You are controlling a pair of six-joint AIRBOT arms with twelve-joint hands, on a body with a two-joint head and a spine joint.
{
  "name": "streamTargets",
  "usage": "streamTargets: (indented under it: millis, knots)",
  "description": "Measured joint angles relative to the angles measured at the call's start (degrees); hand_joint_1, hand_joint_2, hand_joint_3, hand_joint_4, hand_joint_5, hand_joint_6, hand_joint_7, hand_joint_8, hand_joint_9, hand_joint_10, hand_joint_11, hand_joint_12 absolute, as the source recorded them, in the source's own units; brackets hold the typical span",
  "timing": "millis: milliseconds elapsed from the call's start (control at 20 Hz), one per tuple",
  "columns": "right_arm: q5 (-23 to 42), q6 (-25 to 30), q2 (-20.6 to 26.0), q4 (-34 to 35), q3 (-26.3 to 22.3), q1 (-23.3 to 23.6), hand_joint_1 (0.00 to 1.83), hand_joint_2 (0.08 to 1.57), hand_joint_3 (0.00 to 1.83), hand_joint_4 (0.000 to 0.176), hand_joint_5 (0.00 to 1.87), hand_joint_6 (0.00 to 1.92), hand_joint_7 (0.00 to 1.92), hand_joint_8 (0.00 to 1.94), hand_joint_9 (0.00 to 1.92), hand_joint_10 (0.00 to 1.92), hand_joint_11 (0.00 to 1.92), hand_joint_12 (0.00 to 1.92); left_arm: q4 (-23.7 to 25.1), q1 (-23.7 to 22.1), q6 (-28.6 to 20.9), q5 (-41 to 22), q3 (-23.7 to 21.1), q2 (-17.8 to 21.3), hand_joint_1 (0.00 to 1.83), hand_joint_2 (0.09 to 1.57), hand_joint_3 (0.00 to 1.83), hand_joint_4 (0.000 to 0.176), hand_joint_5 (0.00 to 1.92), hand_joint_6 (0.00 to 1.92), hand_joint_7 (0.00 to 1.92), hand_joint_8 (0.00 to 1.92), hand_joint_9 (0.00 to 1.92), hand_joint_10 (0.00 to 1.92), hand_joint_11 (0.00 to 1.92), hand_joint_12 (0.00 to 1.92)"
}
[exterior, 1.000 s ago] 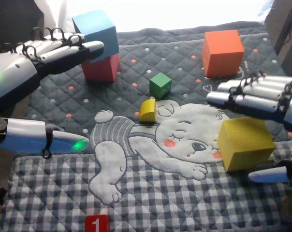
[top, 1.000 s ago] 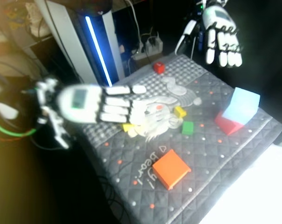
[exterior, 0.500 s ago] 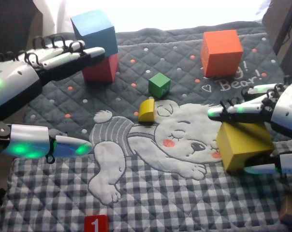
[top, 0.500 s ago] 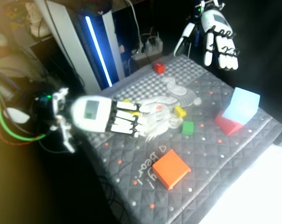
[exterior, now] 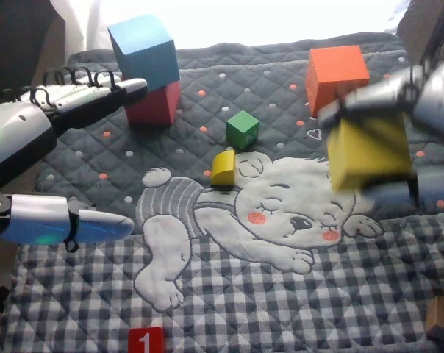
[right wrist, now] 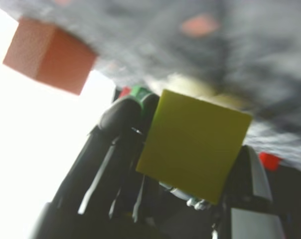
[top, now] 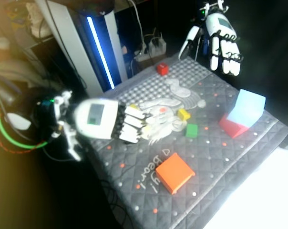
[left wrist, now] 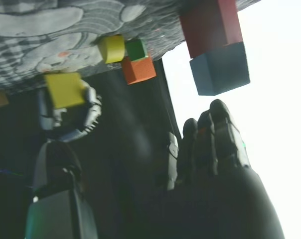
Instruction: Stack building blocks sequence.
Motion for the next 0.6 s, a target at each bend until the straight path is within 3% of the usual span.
streamTargets:
  millis: [150, 200, 300, 350, 400, 500, 600]
  knots:
    - [2.10, -5.84, -0.13, 3.48, 1.49, 4.39, 1.36, 1.12, 0.00, 0.000, 0.86, 1.04, 0.96, 0.96, 0.99, 1.18, 0.93, 1.19, -0.09, 0.13, -0.20, -0.31, 0.04, 0.00, 0.65, 0.89, 0.00, 0.151, 0.14, 0.00, 0.09, 0.00, 0.04, 0.00, 0.00, 0.47]
    - [1.77, -7.26, -0.94, 5.75, 3.19, 5.81, 1.24, 1.11, 0.00, 0.000, 0.94, 0.95, 1.09, 0.91, 1.09, 0.76, 0.94, 1.22, -0.07, 0.13, -0.39, -0.24, 0.31, -0.13, 0.68, 0.88, 0.00, 0.159, 0.14, 0.00, 0.08, 0.00, 0.03, 0.00, 0.00, 0.46]
    - [-1.03, -8.85, -2.34, 8.81, 5.84, 8.85, 1.28, 1.07, 0.00, 0.000, 1.00, 0.80, 1.19, 0.81, 1.23, 0.81, 1.04, 1.43, -0.31, 0.13, -0.57, -0.13, 0.61, -0.46, 0.67, 0.89, 0.00, 0.153, 0.14, 0.00, 0.08, 0.00, 0.04, 0.00, 0.00, 0.41]
    - [-2.84, -8.96, -3.54, 9.14, 7.67, 11.39, 1.28, 1.07, 0.00, 0.000, 1.00, 0.79, 1.19, 0.81, 1.20, 0.83, 0.98, 1.47, -0.15, 0.13, -0.63, -0.15, 0.61, -0.52, 0.66, 0.88, 0.00, 0.147, 0.15, 0.00, 0.08, 0.00, 0.03, 0.00, 0.00, 0.41]
    - [-4.02, -9.01, -4.59, 9.29, 9.07, 12.94, 1.27, 1.07, 0.00, 0.000, 0.98, 0.84, 1.18, 0.80, 1.17, 0.77, 0.92, 1.42, 0.00, 0.13, -0.68, -0.15, 0.61, -0.63, 0.69, 0.89, 0.00, 0.141, 0.16, 0.01, 0.08, 0.00, 0.03, 0.00, 0.00, 0.41]
    - [-7.98, -8.96, -7.21, 9.18, 12.37, 15.61, 1.26, 1.07, 0.00, 0.000, 0.99, 0.86, 1.18, 0.77, 1.19, 0.67, 0.89, 1.37, 0.33, 0.13, -0.92, -0.07, 0.74, -0.76, 0.70, 0.89, 0.00, 0.153, 0.15, 0.00, 0.07, 0.00, 0.03, 0.00, 0.00, 0.40]
    - [-12.98, -8.98, -9.35, 9.16, 14.67, 16.41, 1.26, 1.06, 0.00, 0.000, 0.99, 0.91, 1.24, 0.63, 1.26, 0.55, 0.99, 1.22, 0.24, 0.11, -1.09, 0.17, 1.03, -0.79, 0.72, 0.89, 0.00, 0.153, 0.15, 0.00, 0.07, 0.00, 0.02, 0.00, 0.00, 0.30]
